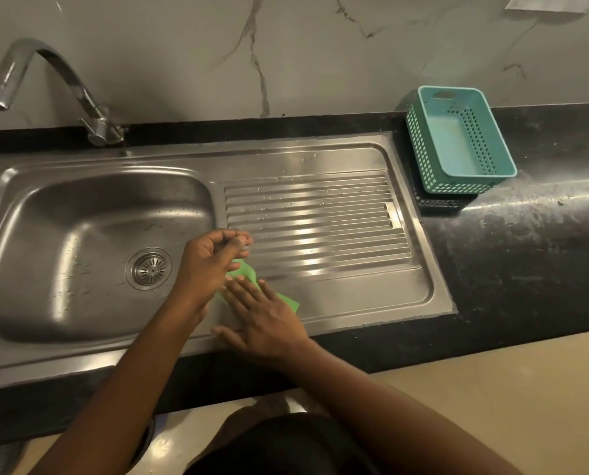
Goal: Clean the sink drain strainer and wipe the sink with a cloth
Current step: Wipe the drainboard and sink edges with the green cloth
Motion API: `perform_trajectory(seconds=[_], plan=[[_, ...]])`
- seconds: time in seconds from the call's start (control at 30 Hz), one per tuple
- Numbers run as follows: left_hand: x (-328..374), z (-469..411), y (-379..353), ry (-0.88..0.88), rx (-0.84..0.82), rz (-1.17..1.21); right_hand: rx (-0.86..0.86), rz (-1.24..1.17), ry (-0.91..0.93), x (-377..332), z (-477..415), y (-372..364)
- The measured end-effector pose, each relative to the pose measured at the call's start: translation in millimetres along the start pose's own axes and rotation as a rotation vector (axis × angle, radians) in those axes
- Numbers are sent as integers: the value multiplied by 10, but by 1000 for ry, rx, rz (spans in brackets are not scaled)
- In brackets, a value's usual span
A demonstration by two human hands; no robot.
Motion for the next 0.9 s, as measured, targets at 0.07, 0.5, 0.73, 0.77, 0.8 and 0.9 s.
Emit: perform_trajectory(seconds=[0.07, 0.5, 0.73, 0.77, 0.8, 0.9], plan=[[-5, -29, 6, -7, 1, 2, 56, 25, -36, 378, 254, 46], [-62, -35, 65, -29, -32, -39, 216, -308, -774, 1939, 1368, -5], [-180, -55, -19, 7, -35, 5, 113, -335, -451, 569, 696, -190], [-182, -64, -46, 9, -33, 13, 71, -307, -354, 279, 534, -221], [-182, -71, -67, 10, -35, 18, 38, -276, -261, 7, 386, -247], [-157, -86, -119, 12, -65, -9, -20, -197, -70, -384, 139, -218]])
Point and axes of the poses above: each hand's wrist, its own z-axis away from the middle knuckle, its own y-axis out of the back of the hand, x = y × z, the point moved 6 cm from there along -z, towards the middle knuckle, and after that the axes turned 11 degrees about -x, right-handed, at the moved point
